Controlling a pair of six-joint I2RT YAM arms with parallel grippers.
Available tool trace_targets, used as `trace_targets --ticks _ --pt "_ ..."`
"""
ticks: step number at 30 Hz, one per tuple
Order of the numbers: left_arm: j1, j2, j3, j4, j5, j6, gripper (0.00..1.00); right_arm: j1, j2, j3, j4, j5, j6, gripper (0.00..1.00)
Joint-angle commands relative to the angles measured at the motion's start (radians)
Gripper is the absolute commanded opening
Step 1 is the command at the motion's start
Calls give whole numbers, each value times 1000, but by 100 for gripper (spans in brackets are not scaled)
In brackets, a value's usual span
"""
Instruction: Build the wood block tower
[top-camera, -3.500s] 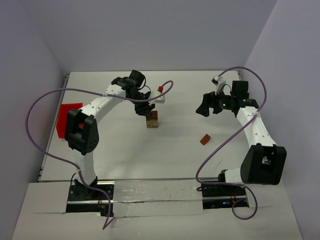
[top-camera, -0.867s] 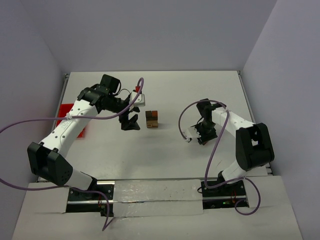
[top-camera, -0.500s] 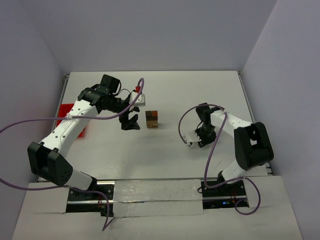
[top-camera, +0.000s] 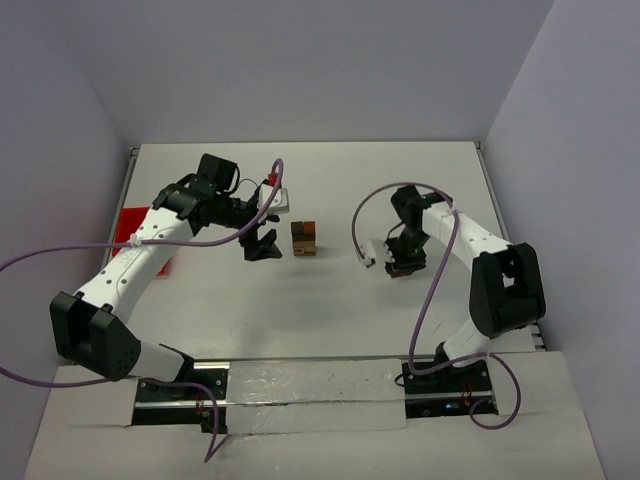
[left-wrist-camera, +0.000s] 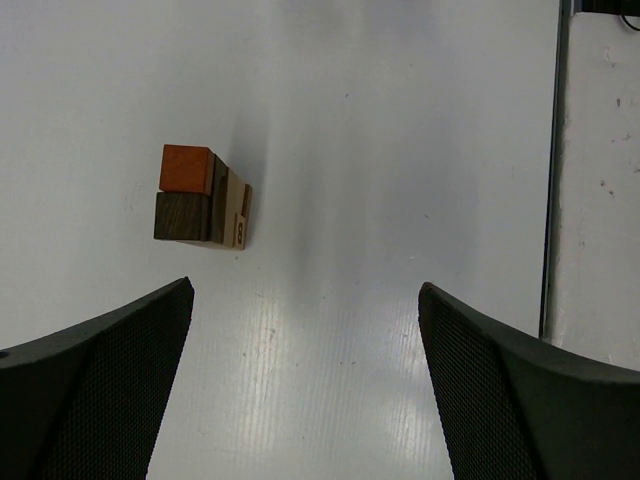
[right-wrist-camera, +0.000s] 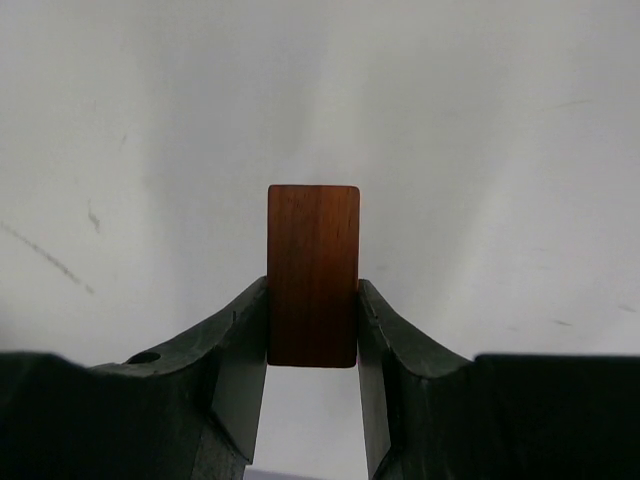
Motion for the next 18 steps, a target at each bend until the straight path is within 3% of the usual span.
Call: trace_targets --ticks 1,4,9,14,18 --pt "4 -44 19 153 31 -80 99 -8 79 242 -285 -414 210 0" --pt "-48 -37 89 156 -8 -74 99 -8 143 316 -382 -636 275 0" --pt "-173 -30 139 25 -217 76 99 -18 158 242 -406 -893 357 0" --pt "-371 -178 -54 117 -505 243 99 -34 157 204 -407 -1055 443 0" --pt "-463 -334 -219 301 -602 349 99 -37 147 178 -407 -1118 488 0"
